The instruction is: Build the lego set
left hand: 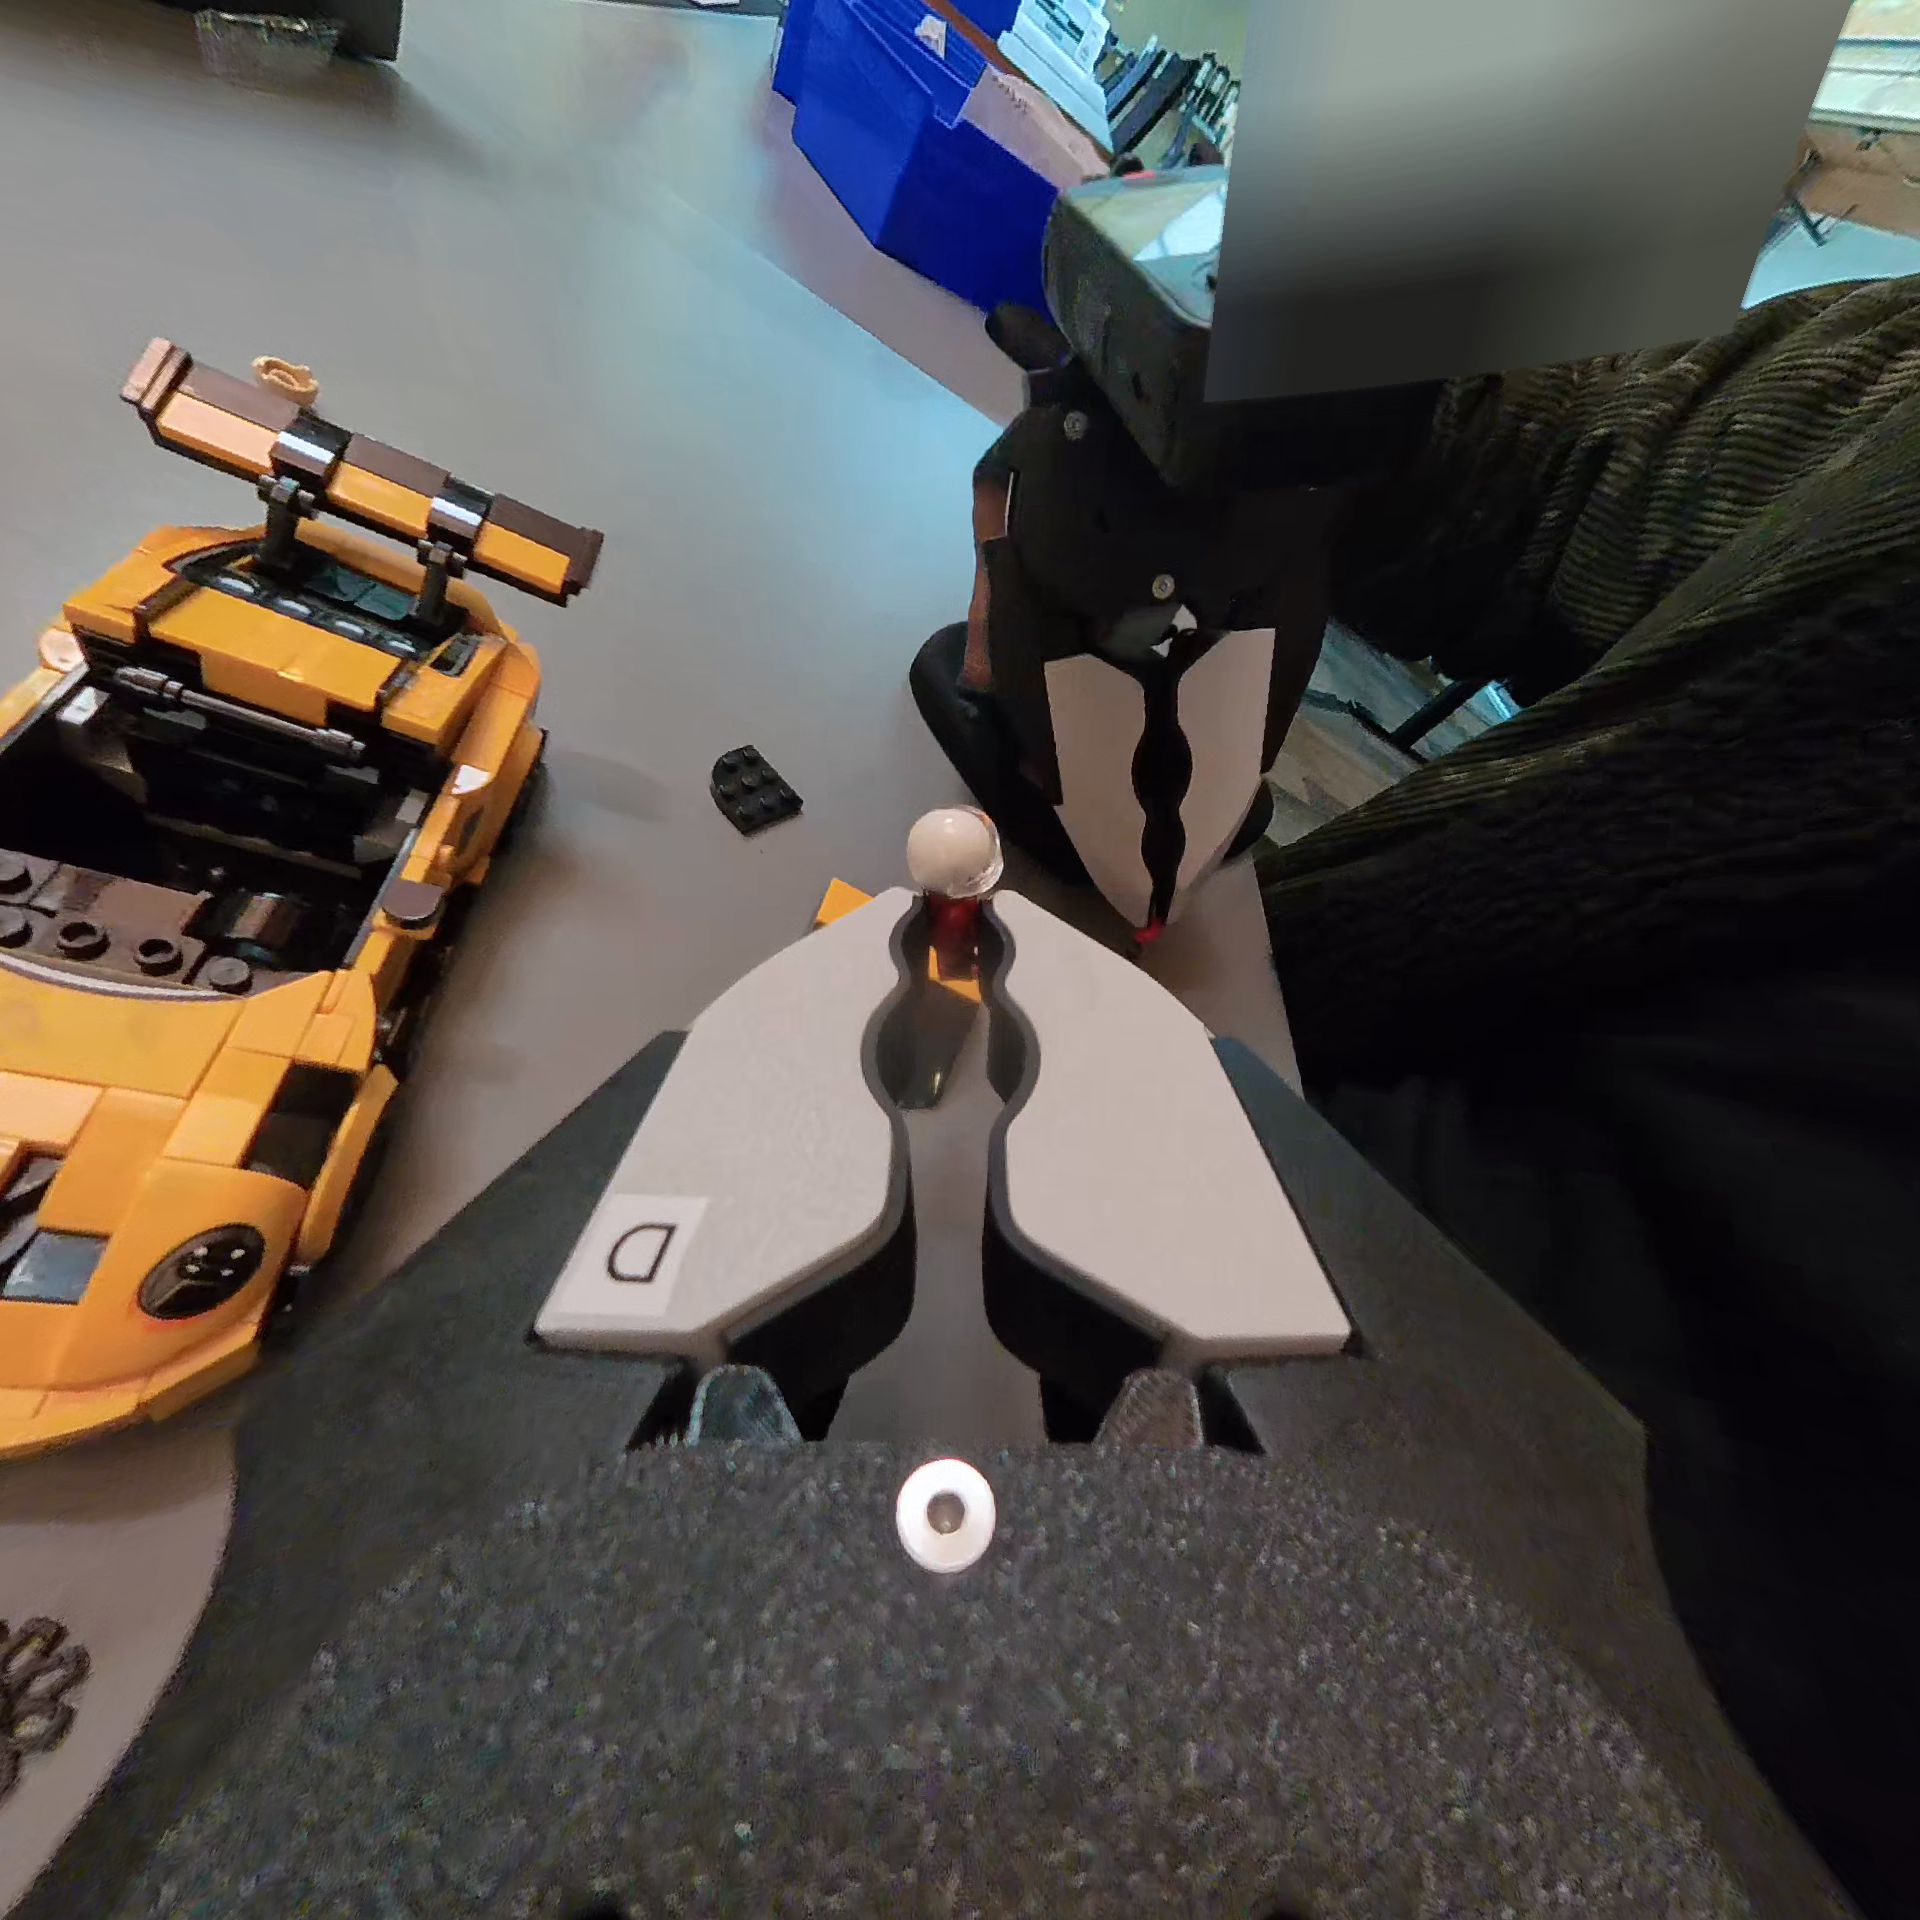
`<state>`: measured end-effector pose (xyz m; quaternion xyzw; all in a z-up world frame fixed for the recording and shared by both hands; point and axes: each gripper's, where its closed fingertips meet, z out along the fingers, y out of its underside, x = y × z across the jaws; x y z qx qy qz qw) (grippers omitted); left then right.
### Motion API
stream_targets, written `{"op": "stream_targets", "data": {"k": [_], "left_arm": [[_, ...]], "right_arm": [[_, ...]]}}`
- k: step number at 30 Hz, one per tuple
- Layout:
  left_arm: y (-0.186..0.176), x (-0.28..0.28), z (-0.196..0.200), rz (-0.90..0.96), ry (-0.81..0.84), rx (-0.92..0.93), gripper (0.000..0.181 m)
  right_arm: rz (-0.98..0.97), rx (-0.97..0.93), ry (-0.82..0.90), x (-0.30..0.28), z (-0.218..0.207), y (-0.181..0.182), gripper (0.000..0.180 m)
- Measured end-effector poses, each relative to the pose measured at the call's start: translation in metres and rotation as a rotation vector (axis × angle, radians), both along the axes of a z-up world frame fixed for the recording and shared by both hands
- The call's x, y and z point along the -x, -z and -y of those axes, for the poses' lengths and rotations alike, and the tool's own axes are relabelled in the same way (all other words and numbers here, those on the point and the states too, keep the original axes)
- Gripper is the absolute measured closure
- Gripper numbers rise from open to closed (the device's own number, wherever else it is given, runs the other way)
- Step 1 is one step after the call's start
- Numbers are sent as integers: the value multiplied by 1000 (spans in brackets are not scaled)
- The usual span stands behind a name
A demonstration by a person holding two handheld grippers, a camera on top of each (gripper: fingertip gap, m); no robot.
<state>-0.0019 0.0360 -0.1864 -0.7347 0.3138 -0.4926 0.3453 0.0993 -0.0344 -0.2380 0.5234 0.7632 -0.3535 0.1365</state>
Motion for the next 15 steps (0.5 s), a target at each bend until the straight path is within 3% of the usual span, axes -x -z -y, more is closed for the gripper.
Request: {"op": "stream_targets", "data": {"k": [7, 10, 15], "left_arm": [[1, 1, 0, -12, -2, -5, 173], [0, 1, 1, -9, 4, -5, 173], [0, 0, 2, -4, 14, 0, 173]], "right_arm": [[-125, -275, 188, 29, -47, 4, 163], [-174, -376, 272, 27, -62, -2, 165], [-157, -473, 273, 13, -47, 0, 167]]}}
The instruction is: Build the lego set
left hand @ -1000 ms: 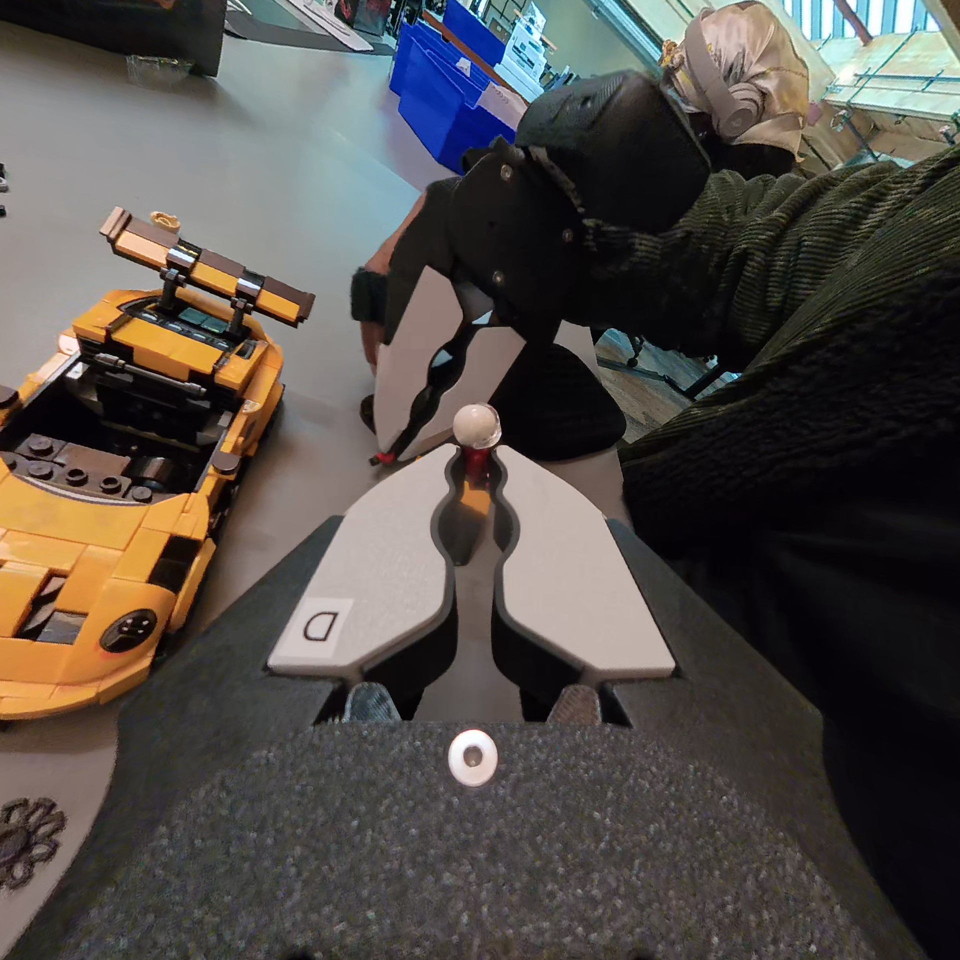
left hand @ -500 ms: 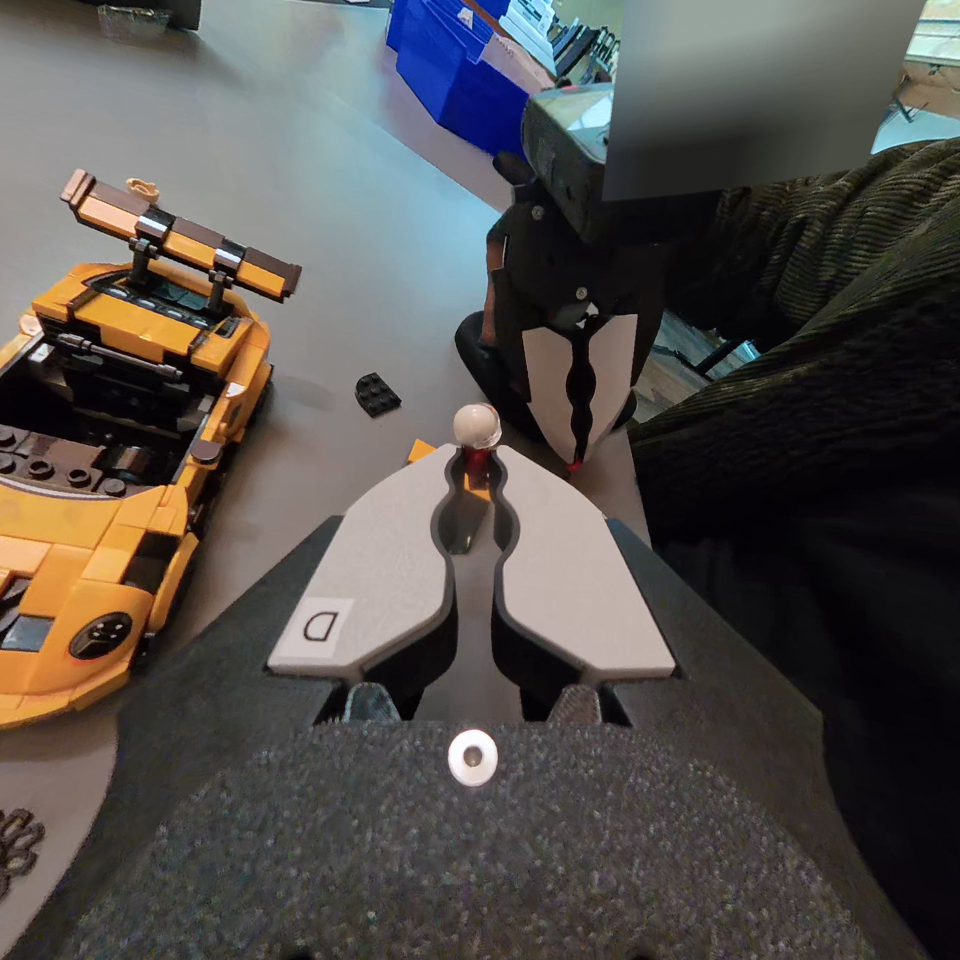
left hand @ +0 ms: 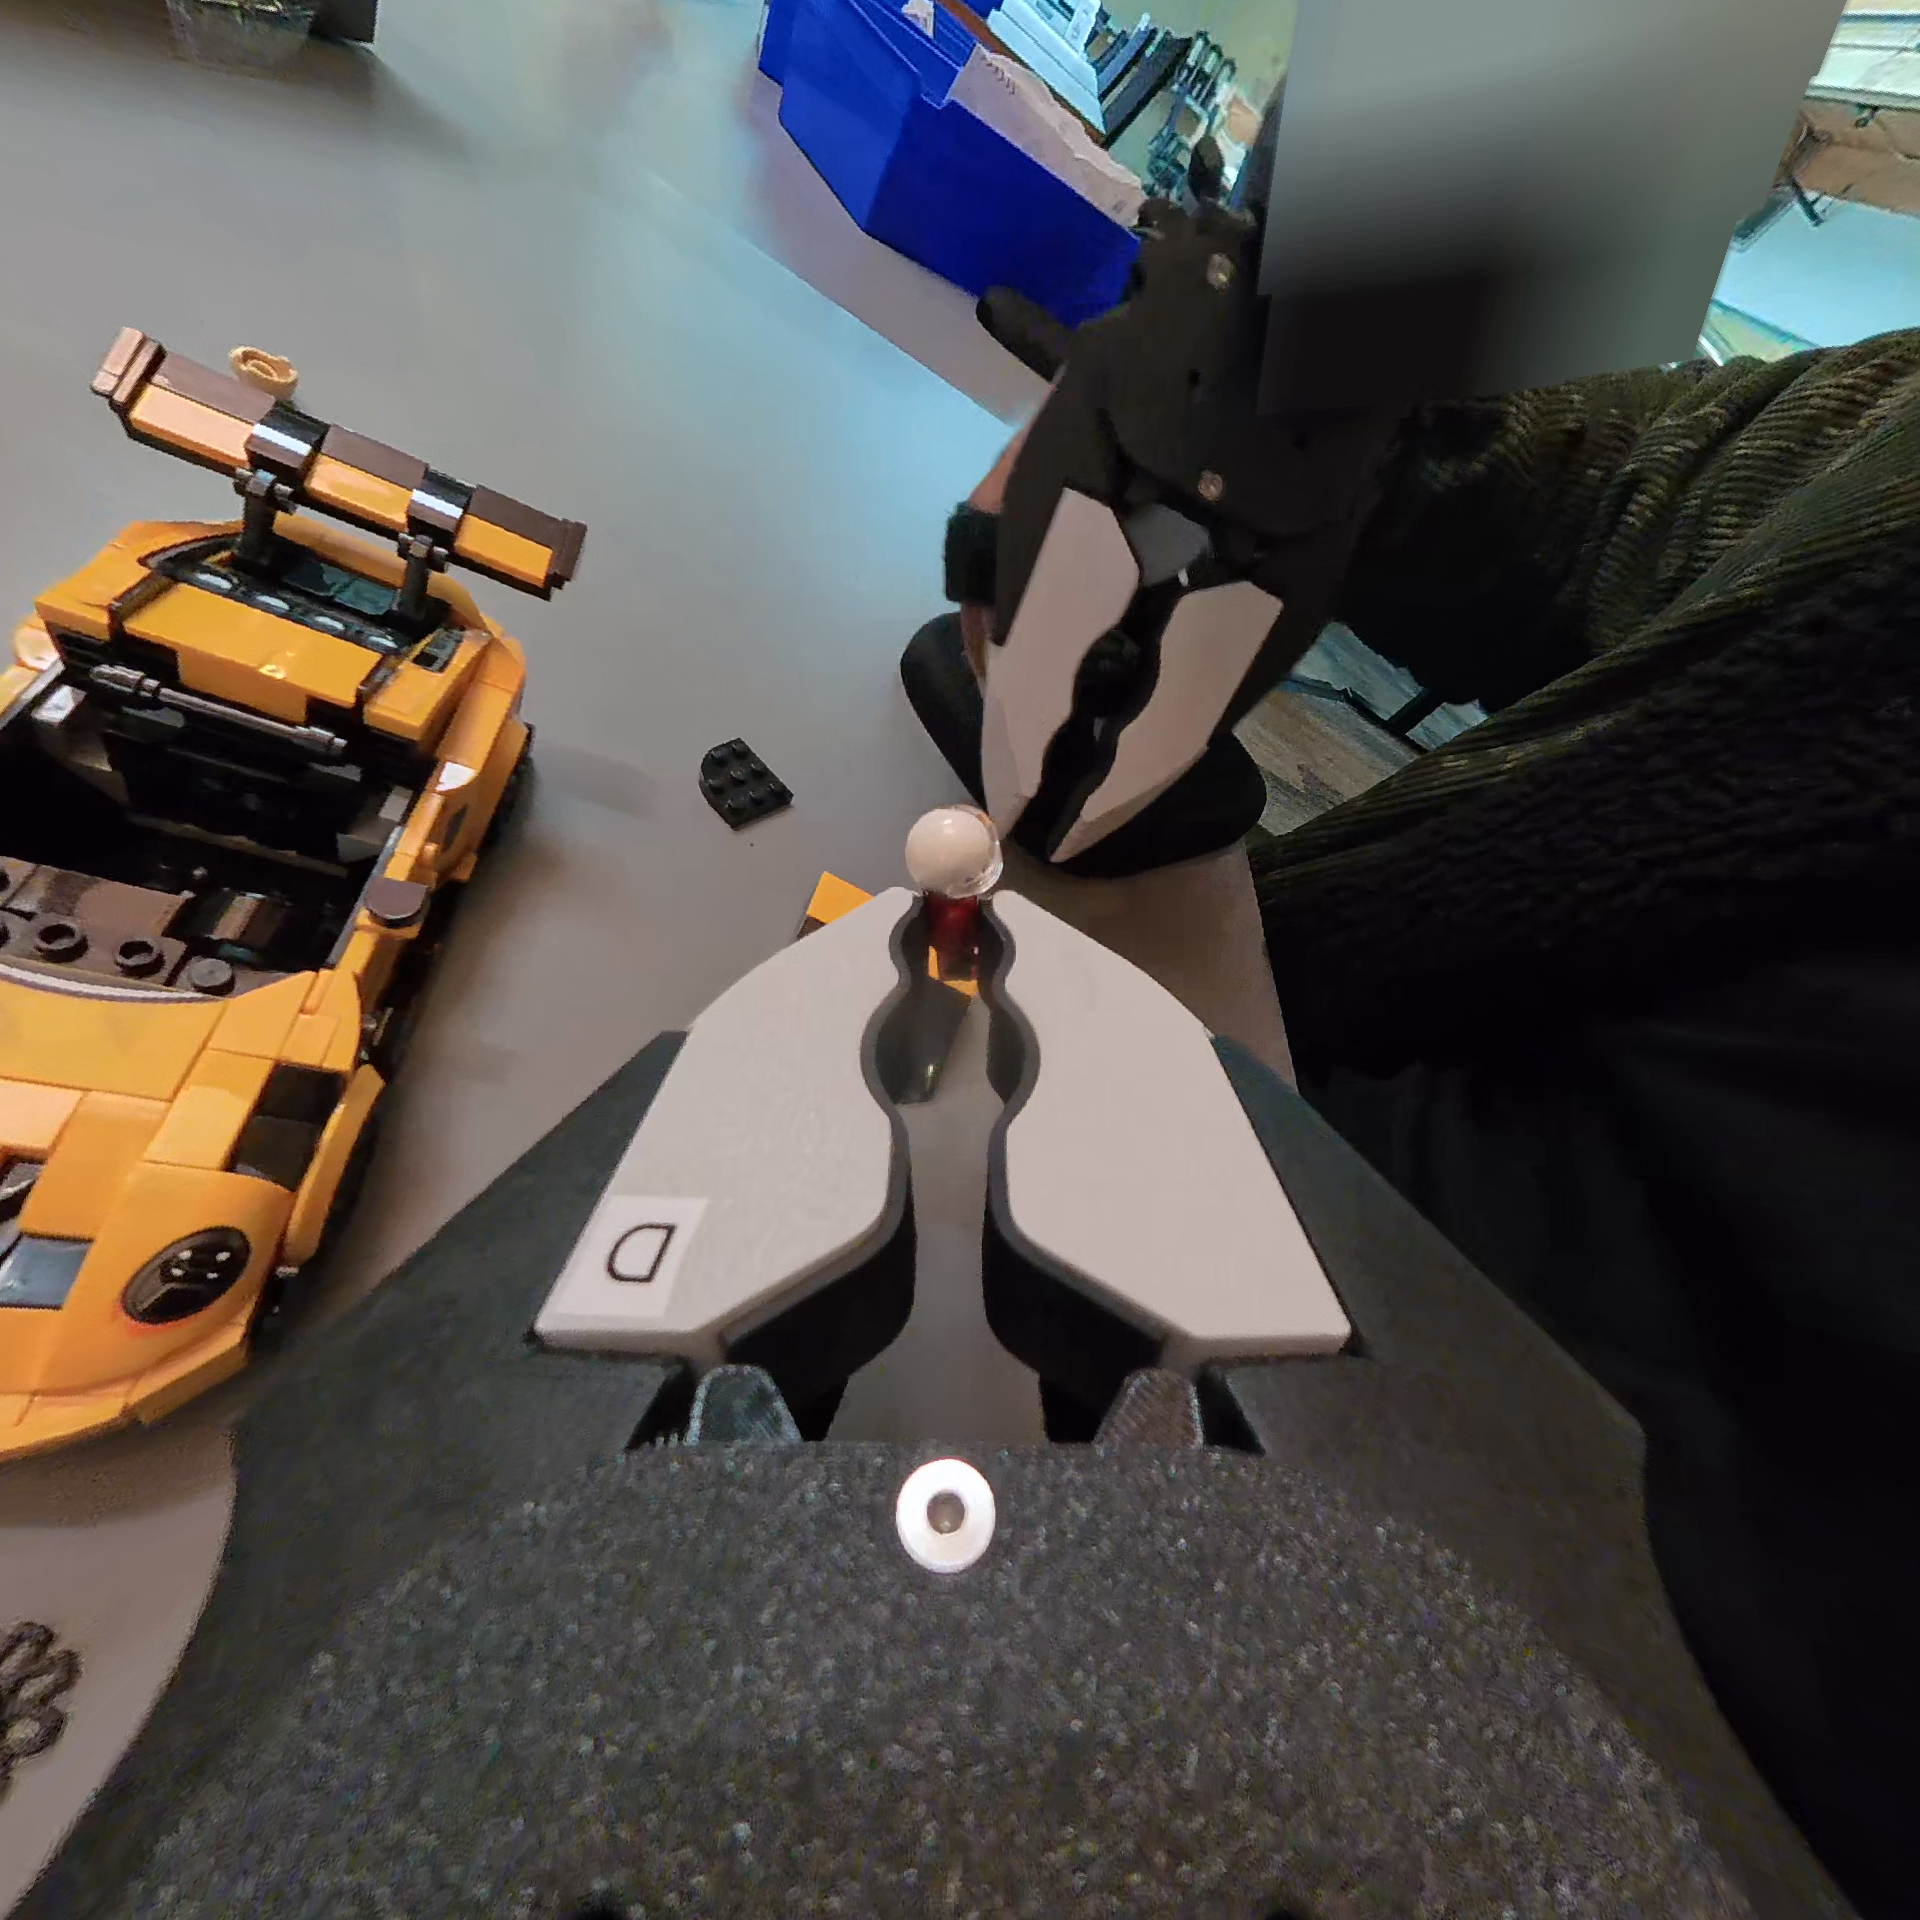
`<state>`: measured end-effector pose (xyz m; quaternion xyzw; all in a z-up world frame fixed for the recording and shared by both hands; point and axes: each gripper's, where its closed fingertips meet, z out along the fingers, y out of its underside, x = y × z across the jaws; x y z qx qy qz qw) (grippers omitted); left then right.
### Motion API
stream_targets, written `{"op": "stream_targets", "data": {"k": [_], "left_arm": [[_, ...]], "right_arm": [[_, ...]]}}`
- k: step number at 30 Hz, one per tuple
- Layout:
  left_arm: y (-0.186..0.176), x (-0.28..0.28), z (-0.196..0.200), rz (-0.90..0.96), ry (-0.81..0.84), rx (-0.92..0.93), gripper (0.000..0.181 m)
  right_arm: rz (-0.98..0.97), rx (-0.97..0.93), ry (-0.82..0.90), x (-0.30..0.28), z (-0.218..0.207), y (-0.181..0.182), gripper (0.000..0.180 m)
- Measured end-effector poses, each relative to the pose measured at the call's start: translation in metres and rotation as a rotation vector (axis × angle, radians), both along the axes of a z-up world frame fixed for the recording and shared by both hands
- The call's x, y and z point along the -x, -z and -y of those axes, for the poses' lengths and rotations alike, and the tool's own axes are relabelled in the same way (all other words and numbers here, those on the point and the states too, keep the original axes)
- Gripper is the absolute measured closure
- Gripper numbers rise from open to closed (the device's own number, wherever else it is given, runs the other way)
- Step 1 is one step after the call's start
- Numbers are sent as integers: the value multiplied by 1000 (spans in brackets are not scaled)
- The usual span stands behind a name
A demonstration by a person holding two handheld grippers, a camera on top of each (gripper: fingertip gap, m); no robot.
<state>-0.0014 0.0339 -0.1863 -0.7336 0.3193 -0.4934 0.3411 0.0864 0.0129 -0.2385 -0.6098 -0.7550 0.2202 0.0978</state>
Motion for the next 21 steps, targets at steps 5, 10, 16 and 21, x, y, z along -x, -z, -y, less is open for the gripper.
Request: {"op": "stream_targets", "data": {"k": [5, 10, 16, 21], "left_arm": [[3, -4, 4, -13, 20, 5, 173], [2, -3, 4, -17, 18, -5, 173], [2, -3, 4, -18, 21, -10, 173], [5, -5, 6, -31, 32, -5, 173]], "right_arm": [[-18, -127, -74, 8, 7, 11, 169], [-18, -134, -175, 11, 7, 14, 165], [-23, -141, -319, 12, 3, 6, 166], [64, -145, -521, 15, 1, 7, 173]]}}
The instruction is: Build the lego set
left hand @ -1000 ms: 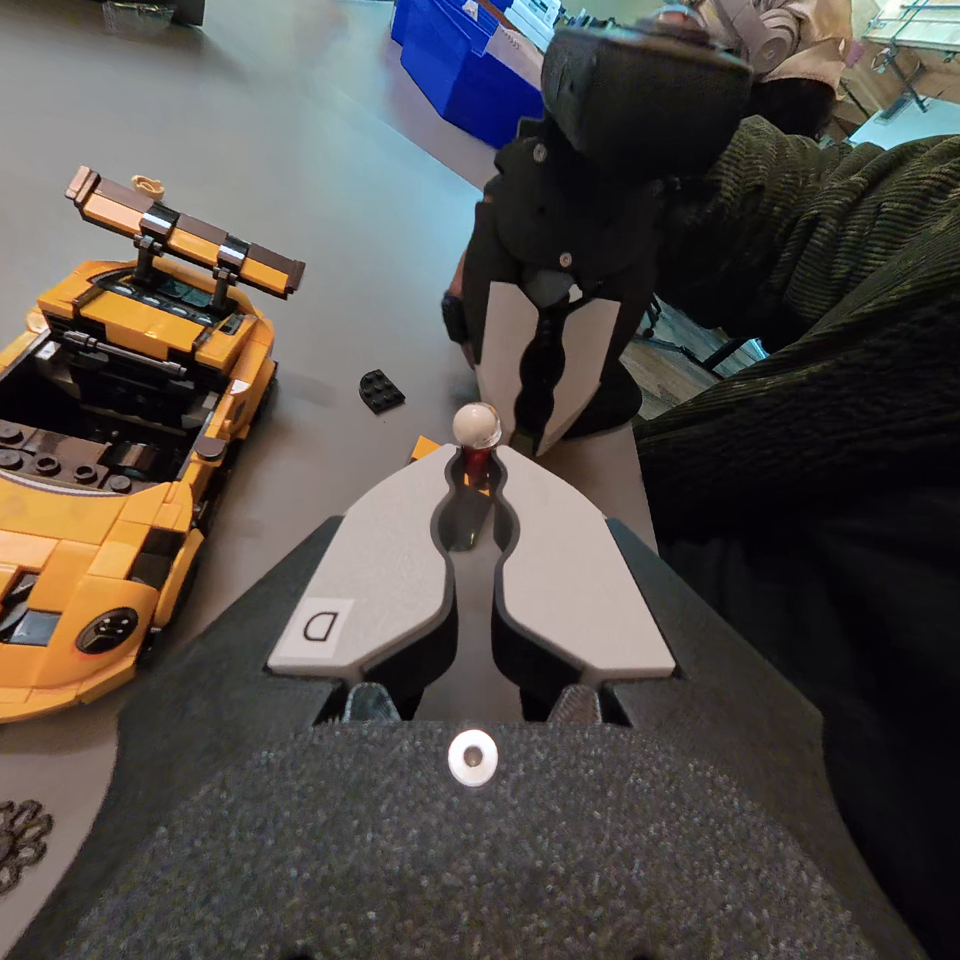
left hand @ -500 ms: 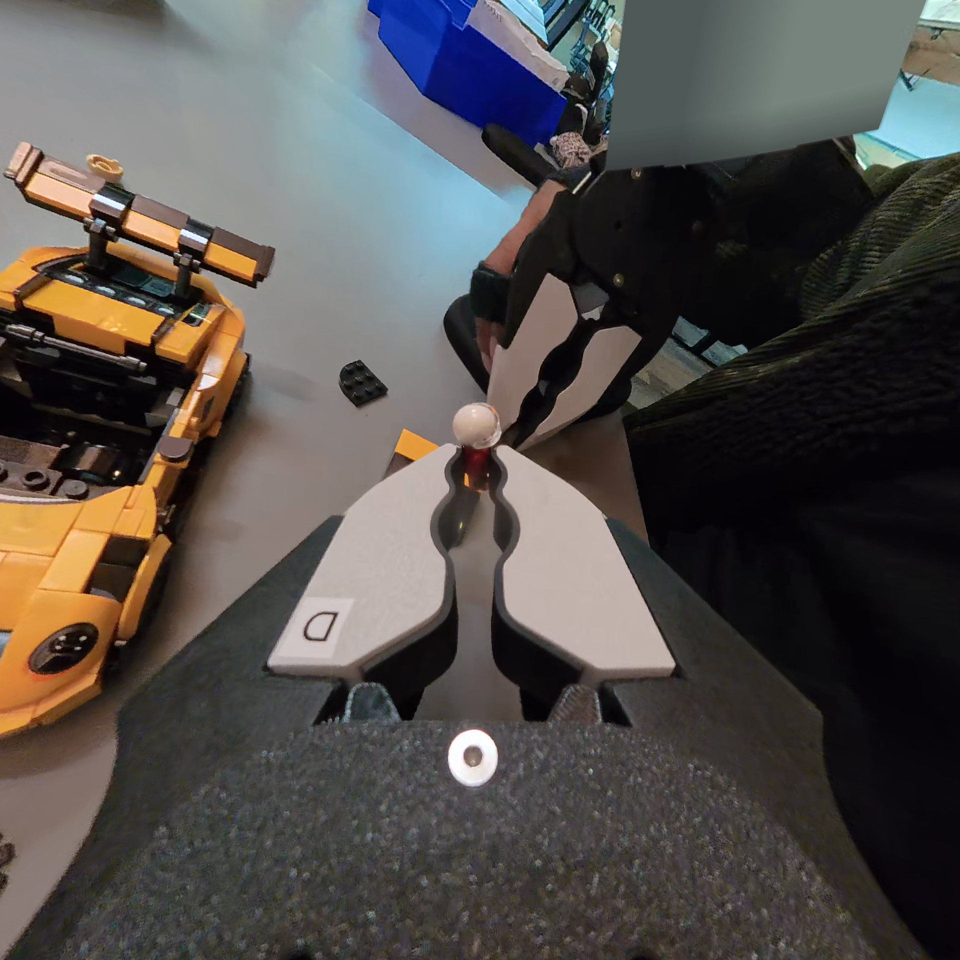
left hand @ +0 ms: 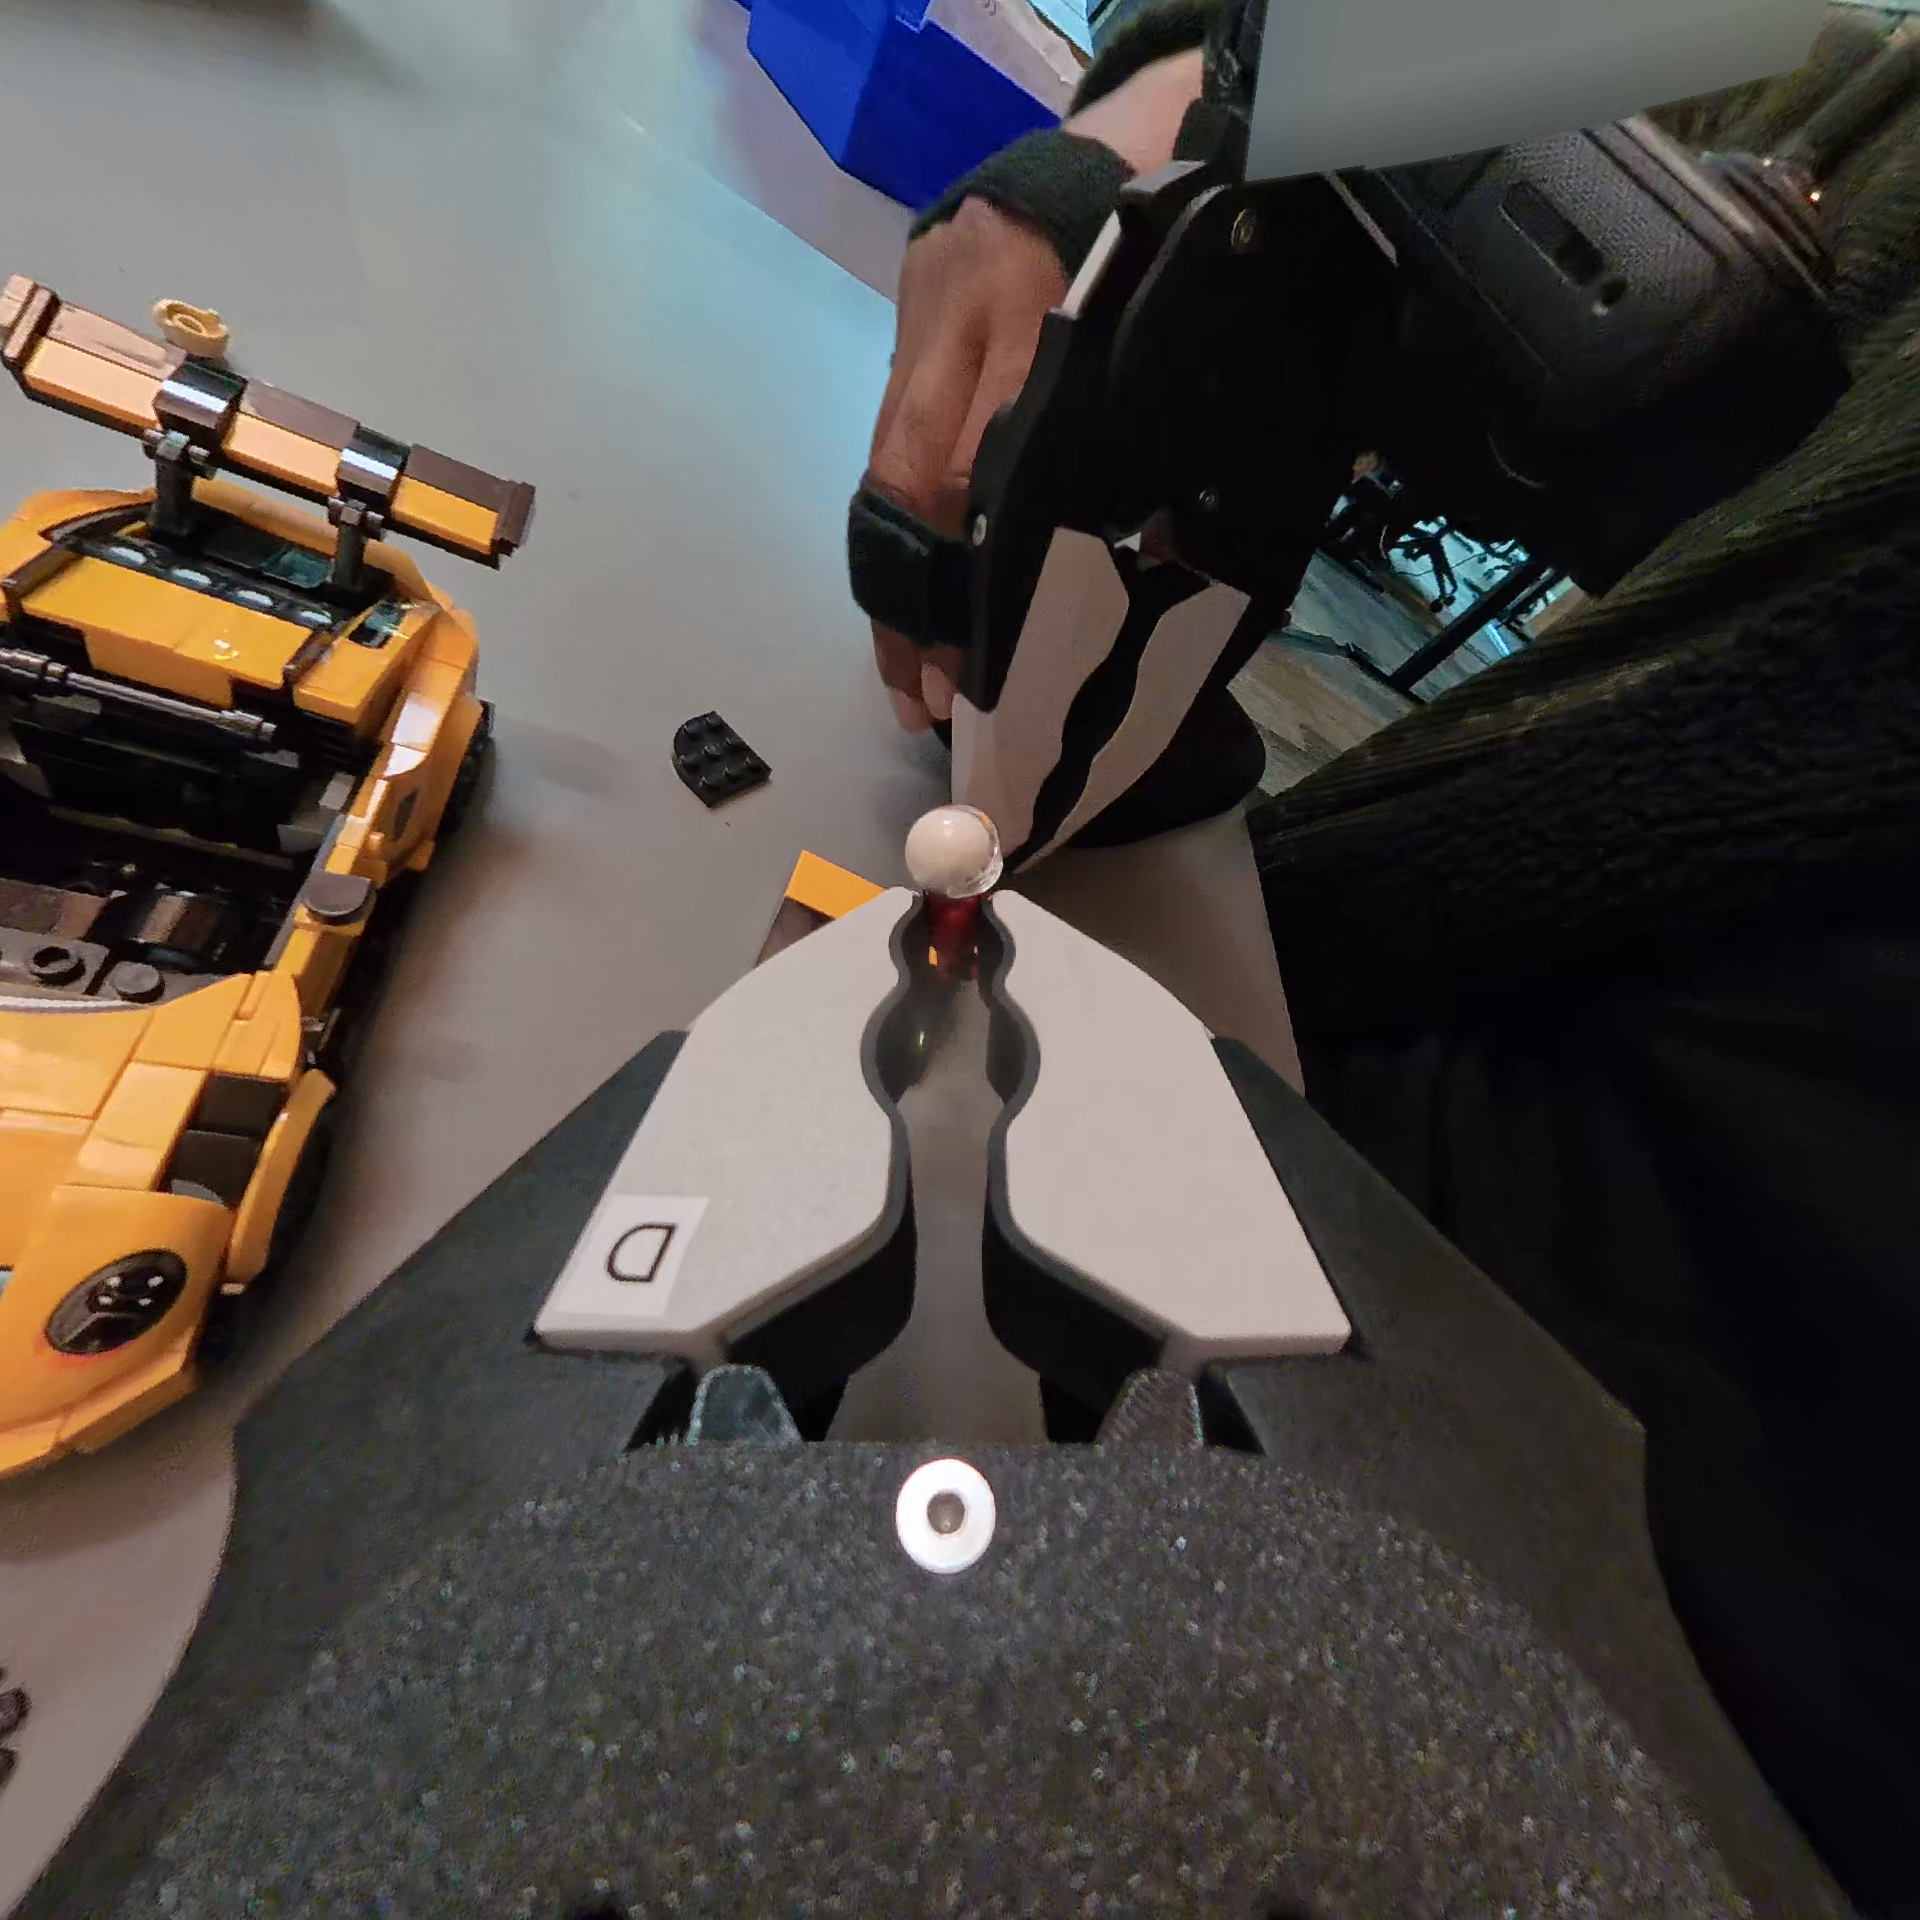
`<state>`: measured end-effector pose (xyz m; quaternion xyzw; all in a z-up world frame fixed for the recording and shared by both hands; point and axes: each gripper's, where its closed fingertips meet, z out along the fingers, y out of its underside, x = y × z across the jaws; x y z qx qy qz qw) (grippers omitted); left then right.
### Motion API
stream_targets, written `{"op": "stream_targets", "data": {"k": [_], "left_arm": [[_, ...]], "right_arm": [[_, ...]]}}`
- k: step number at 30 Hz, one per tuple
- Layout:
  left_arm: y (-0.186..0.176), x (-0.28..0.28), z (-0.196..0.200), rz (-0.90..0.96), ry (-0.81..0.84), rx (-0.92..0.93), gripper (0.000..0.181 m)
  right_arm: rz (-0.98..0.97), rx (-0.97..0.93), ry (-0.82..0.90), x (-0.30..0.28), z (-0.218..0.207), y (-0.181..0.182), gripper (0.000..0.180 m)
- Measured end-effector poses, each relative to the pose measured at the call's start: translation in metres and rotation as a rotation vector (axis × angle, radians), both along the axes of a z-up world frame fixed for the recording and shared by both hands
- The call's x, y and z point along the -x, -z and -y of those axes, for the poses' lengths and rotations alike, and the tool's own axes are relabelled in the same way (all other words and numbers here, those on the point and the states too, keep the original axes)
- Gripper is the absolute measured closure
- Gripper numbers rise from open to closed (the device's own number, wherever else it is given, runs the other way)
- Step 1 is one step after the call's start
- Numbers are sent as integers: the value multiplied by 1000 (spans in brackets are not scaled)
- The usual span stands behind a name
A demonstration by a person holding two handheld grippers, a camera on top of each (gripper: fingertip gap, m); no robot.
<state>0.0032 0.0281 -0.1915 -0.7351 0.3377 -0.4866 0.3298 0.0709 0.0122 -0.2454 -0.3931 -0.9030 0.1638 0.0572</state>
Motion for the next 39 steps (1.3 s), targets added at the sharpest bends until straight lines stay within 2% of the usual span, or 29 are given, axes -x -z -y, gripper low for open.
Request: {"op": "stream_targets", "data": {"k": [6, 11, 14, 19, 22, 24, 28, 39], "left_arm": [[0, 4, -5, 3, -15, 1, 173], [-3, 5, -4, 8, -9, -9, 173], [-4, 4, -2, 11, -3, -14, 173], [-6, 3, 1, 14, 7, -15, 173], [-4, 1, 3, 6, 17, -9, 173], [-2, 0, 4, -3, 20, -9, 173], [-1, 0, 3, -9, 17, -12, 173], [0, -1, 5, -21, 27, -33, 173]], "right_arm": [[102, -4, -180, -3, 3, 8, 175], [114, 11, -159, -4, 3, 14, 175], [96, 24, 12, -5, -1, 14, 175], [55, 25, 492, -1, -11, 11, 173], [35, 32, 606, -2, -7, 10, 168], [21, 40, 604, -5, -5, 8, 167], [-34, 0, 478, -3, -7, 3, 169], [47, 41, 269, 5, -6, 8, 176]]}}
